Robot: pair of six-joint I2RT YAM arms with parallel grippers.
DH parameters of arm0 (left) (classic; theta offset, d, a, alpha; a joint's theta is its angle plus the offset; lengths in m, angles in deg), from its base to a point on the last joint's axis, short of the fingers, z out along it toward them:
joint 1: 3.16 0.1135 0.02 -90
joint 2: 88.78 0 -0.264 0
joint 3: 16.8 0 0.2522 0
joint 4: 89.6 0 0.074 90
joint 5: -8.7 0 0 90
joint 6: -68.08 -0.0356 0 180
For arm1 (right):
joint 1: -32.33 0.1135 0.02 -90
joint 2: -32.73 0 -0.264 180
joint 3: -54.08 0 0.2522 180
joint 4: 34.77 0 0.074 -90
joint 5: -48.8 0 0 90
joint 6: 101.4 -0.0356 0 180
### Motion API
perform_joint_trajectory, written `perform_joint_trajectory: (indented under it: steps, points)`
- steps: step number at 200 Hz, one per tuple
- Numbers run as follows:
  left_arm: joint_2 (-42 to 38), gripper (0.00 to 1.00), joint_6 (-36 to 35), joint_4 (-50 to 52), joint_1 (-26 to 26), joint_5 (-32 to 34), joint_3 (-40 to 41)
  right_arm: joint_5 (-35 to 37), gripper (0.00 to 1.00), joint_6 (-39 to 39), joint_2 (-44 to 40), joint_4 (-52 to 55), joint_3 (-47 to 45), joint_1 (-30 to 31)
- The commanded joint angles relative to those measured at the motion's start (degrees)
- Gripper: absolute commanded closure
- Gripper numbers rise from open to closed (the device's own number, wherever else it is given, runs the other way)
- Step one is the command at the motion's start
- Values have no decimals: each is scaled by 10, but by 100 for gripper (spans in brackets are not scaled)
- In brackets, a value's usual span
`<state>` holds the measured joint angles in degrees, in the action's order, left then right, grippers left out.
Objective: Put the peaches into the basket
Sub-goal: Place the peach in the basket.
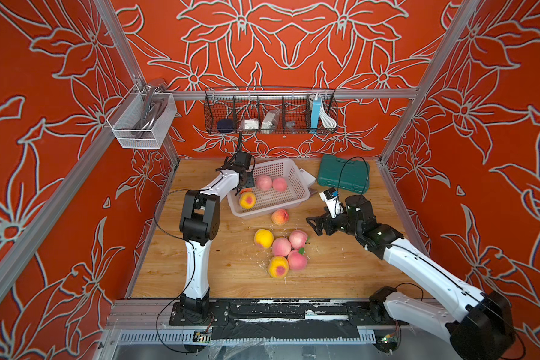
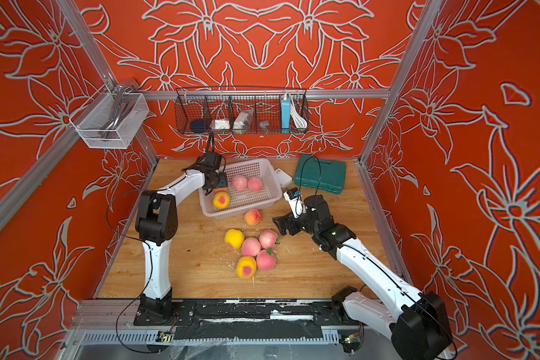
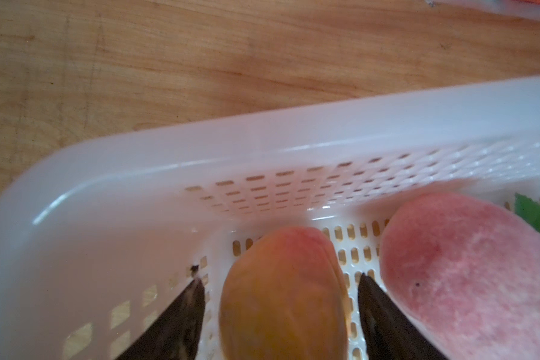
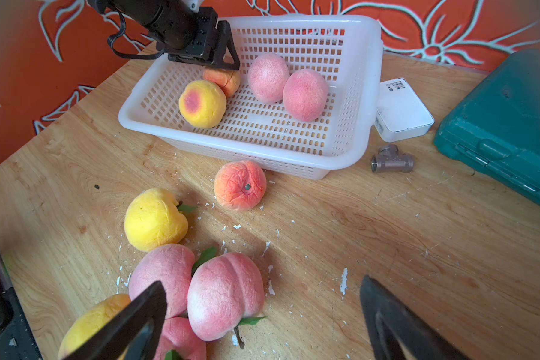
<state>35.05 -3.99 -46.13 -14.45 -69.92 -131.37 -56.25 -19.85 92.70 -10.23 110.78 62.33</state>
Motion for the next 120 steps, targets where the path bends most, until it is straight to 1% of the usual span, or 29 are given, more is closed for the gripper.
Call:
perform_joint_trajectory:
  steps: [1,53,91,103,120]
  points:
    - [-2,28,-7,10,1,9,-14,16,1,5,-9,10,1,-2]
    - [-32,28,-18,13,-10,22,-9,22,1,4,-9,14,3,-2]
    - [-94,25,-20,6,-16,23,29,35,1,1,-12,21,4,-1]
    - [-119,20,-21,9,-23,27,44,38,1,-3,-10,28,8,-2]
    - [-158,5,-20,14,-39,36,71,41,1,-9,-3,43,18,-2]
